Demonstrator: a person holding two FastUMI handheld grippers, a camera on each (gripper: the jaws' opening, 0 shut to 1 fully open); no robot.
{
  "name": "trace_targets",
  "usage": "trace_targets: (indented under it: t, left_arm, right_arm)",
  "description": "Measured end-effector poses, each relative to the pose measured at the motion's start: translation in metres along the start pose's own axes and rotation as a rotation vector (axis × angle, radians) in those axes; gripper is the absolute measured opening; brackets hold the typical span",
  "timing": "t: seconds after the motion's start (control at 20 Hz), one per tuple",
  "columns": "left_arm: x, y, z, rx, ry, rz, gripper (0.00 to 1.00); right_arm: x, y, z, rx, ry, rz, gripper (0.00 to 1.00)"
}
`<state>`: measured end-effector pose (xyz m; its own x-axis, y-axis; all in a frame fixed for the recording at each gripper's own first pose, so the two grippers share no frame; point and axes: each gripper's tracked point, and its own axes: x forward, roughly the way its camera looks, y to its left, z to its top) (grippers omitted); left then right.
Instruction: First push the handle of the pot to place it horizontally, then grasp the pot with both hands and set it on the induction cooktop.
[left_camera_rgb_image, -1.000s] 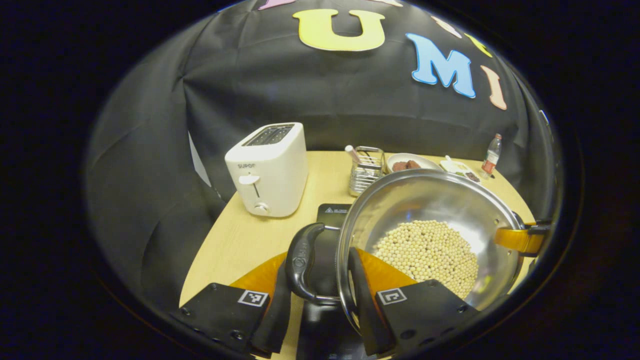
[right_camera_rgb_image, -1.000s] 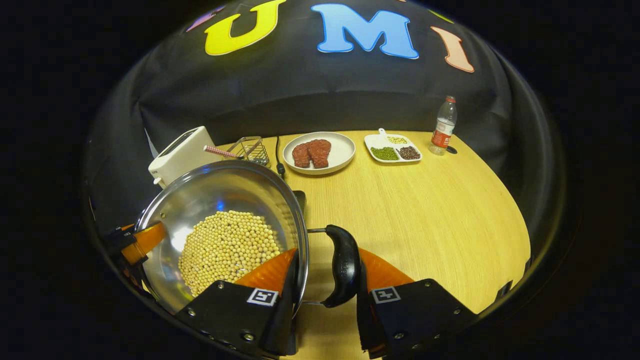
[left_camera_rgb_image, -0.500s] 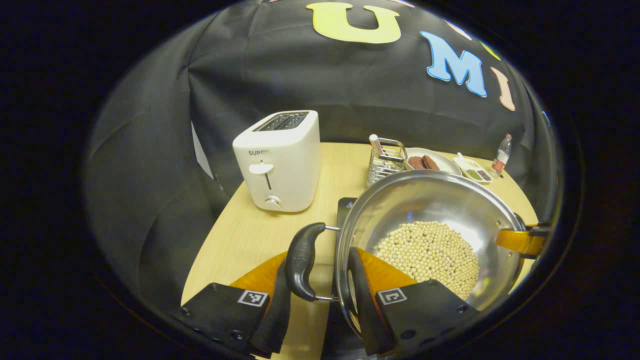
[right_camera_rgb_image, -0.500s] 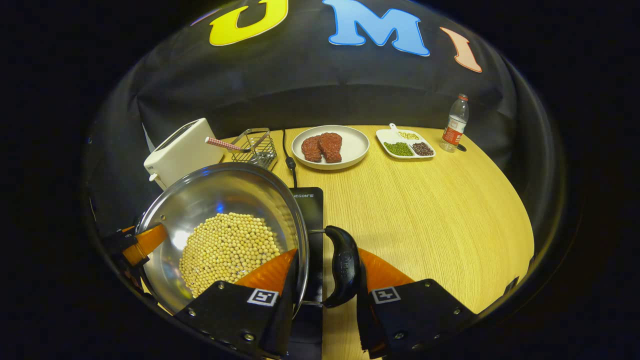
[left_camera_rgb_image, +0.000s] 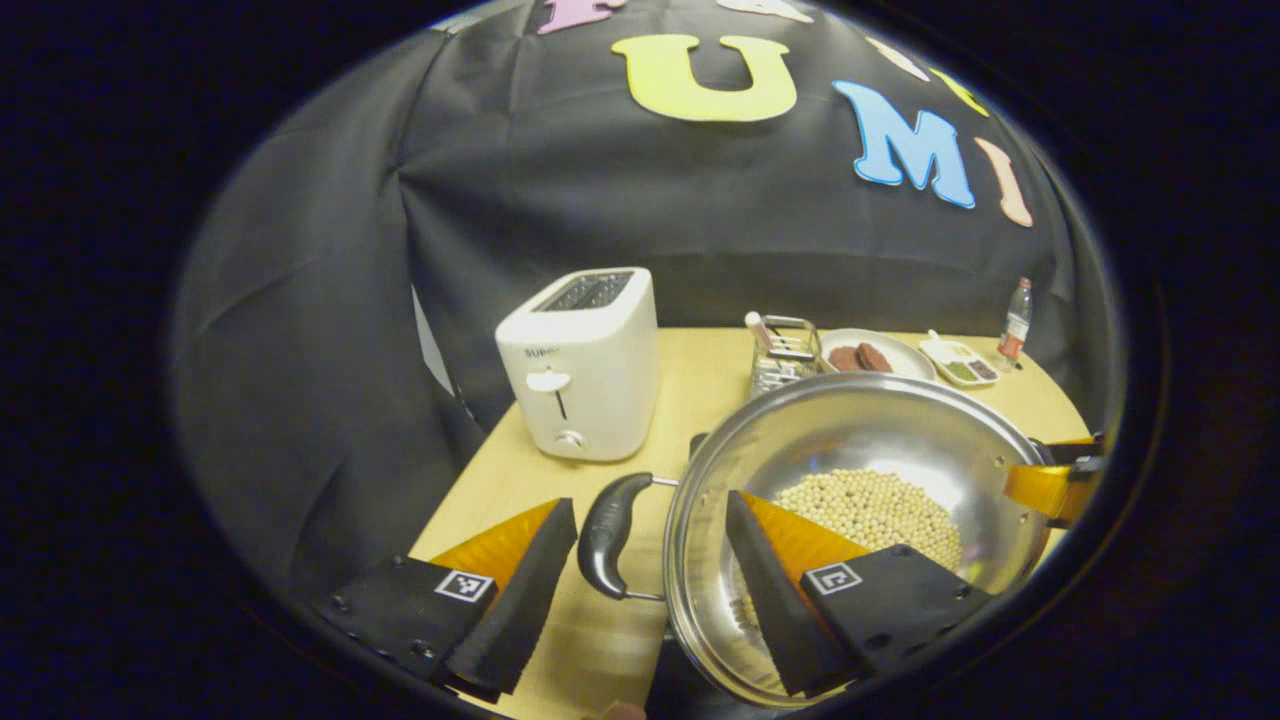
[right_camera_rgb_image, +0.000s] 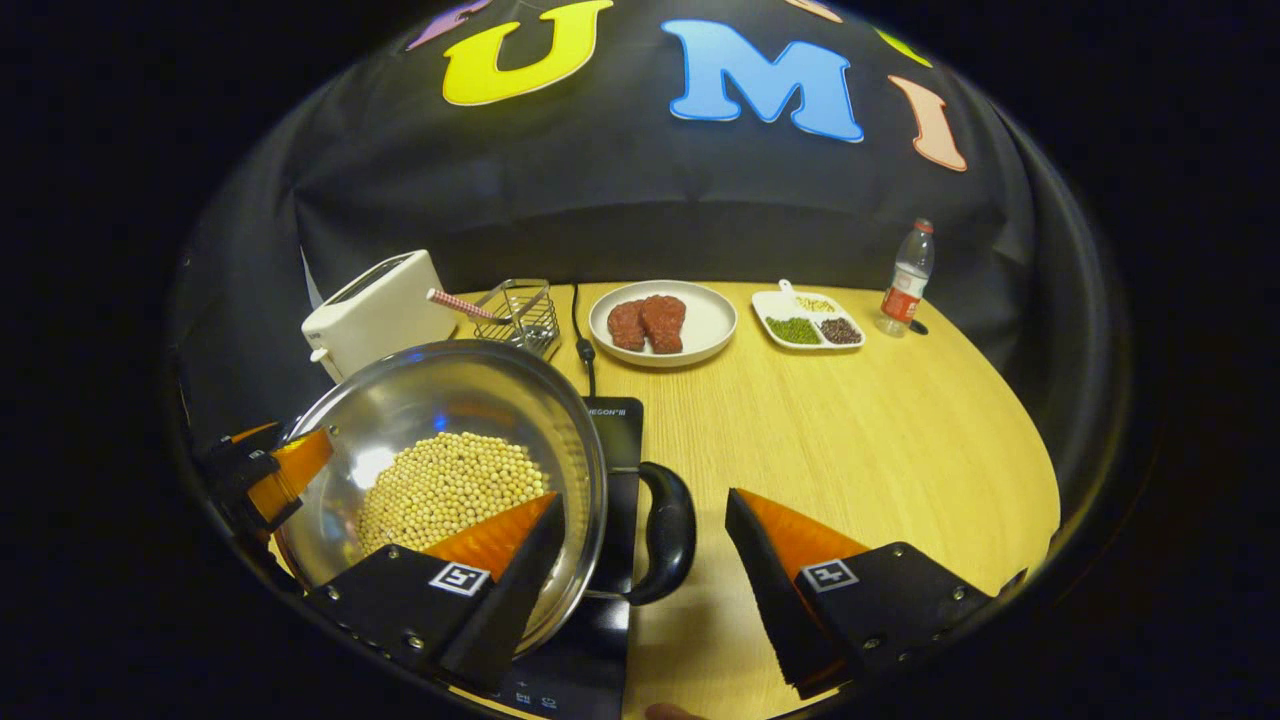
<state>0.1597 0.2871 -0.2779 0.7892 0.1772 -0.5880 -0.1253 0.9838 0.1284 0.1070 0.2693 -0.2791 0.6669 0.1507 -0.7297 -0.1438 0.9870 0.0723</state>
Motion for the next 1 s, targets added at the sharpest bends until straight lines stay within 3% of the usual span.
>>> trace_targets:
  t: [0.4, 0.7, 1.0]
  left_arm:
    - [-0.076, -0.051, 0.077, -0.04, -0.214, -0.01, 0.98]
    - [-0.153, -0.141, 0.119, -0.067, -0.341, -0.051, 0.98]
    - [-0.236, -0.234, 0.137, -0.091, -0.429, -0.097, 0.97]
  right_arm:
    - [-0.062, -0.041, 0.044, -0.019, -0.193, 0.065, 0.99]
    - [-0.133, -0.106, 0.079, -0.076, -0.388, 0.063, 0.99]
    - [-0.195, -0.182, 0.077, -0.069, -0.482, 0.049, 0.99]
